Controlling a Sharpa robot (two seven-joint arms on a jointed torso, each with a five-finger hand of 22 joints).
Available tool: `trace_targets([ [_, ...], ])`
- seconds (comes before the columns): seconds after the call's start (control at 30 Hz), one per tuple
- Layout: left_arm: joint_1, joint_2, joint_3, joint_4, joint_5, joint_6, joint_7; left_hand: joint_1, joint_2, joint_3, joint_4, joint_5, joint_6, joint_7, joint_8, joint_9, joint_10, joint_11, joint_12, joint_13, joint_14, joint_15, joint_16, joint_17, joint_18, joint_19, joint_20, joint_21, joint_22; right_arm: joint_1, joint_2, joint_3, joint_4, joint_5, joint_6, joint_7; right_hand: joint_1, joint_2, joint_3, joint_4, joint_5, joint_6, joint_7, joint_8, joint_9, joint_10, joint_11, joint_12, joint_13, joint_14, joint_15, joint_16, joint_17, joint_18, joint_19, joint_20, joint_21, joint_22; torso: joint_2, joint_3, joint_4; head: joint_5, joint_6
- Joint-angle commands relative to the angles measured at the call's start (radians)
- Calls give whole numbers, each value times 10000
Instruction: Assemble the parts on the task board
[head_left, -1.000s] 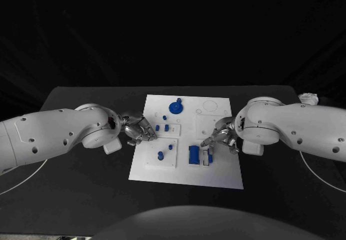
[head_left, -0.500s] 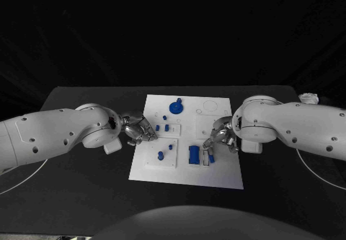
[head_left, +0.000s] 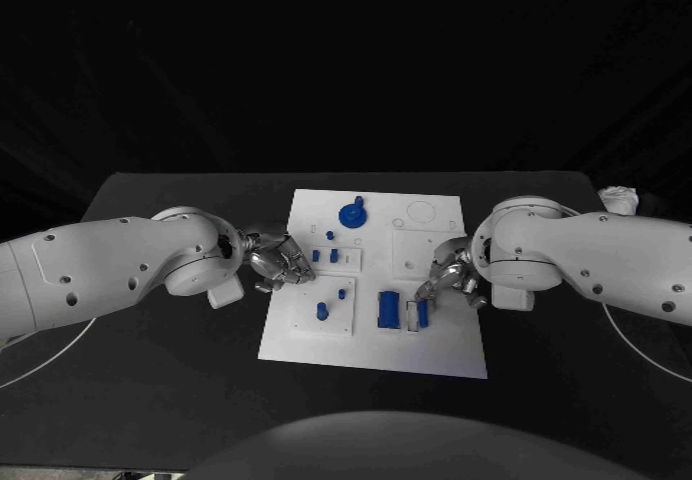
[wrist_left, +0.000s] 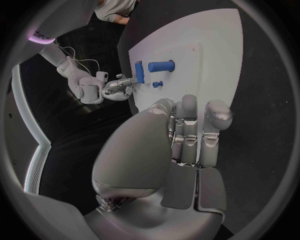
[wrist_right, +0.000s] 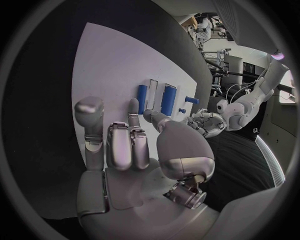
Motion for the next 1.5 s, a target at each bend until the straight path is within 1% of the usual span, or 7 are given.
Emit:
trace_targets([
  [0.03,2,20,4,18,-23,221,-28,-117,9,80,-2,23,30,-48,44,12,25,-35,-12,0,-74,-21,-14,-14,55,-51,-14,-70,1110,-29,-44,-9,34,-356,247,-220,114,-6,14,-109,-114,43,-52,11,20,1058,-24,39,2634,553,-73,82,34,-5,298,-77,76,711,-9,0,-9,3,0],
  [0.17,2,23,4,18,-25,230,-32,-119,11,81,-3,23,32,-48,45,13,30,-36,-11,0,-76,-21,-15,-15,56,-56,-14,-78,1108,-48,-86,-9,76,-374,197,-208,187,-78,23,-220,-432,-94,-10,-96,-10,1058,3,39,2634,544,-59,88,18,-7,296,-70,57,723,-7,1,-6,-6,0],
  [0.43,2,60,4,-11,-27,269,-60,-119,11,81,-3,23,32,-48,45,13,30,-36,-11,0,-76,-21,-15,-15,56,-56,-14,-78,1108,-76,-171,-9,225,-399,35,-217,53,-176,-239,-112,-2178,-904,376,-866,-621,1058,331,39,2634,530,197,117,7,-33,296,93,-6,748,0,-4,-7,-35,0],
  [0.53,2,81,4,-19,-27,286,-68,-119,11,81,-3,23,32,-48,45,13,30,-36,-11,0,-76,-21,-15,-15,56,-56,-14,-78,1108,-79,-191,-9,239,-427,64,-233,29,-150,-319,-52,-2384,-997,438,-1052,-866,1058,382,39,2634,524,236,118,-15,-22,298,135,-53,748,-3,-2,4,-35,0],
  [1.07,0,103,4,-38,-51,405,-170,-122,15,86,-5,24,28,-49,45,12,39,-39,-11,-1,-81,-21,-17,-17,60,-66,-14,-97,1103,-101,-247,-9,240,-673,460,-325,210,-83,-459,-96,-2396,-780,455,-1125,-1635,1058,411,39,2634,515,269,150,-25,9,316,196,-141,757,-2,0,-4,-53,0],
  [1.3,0,112,4,-41,-42,453,-208,-123,21,90,-5,26,28,-50,46,13,45,-40,-10,-1,-83,-21,-18,-18,60,-68,-14,-101,1102,-137,-329,-9,291,-717,419,-333,914,-72,-252,-638,-1853,-526,364,-1047,-1787,1058,332,39,2634,502,208,143,-71,32,316,164,-259,745,-1,-1,-3,-54,0],
  [1.5,-1,103,4,-34,-1,465,-223,-123,21,90,-5,26,28,-50,46,13,45,-40,-10,-1,-83,-21,-18,-18,60,-68,-14,-101,1102,-250,-416,-9,309,-768,230,-326,1158,-9,-178,-811,-1757,-484,350,-1026,-1796,1058,318,39,2634,493,196,127,-111,38,311,152,-328,736,-4,3,-1,-47,0],
])
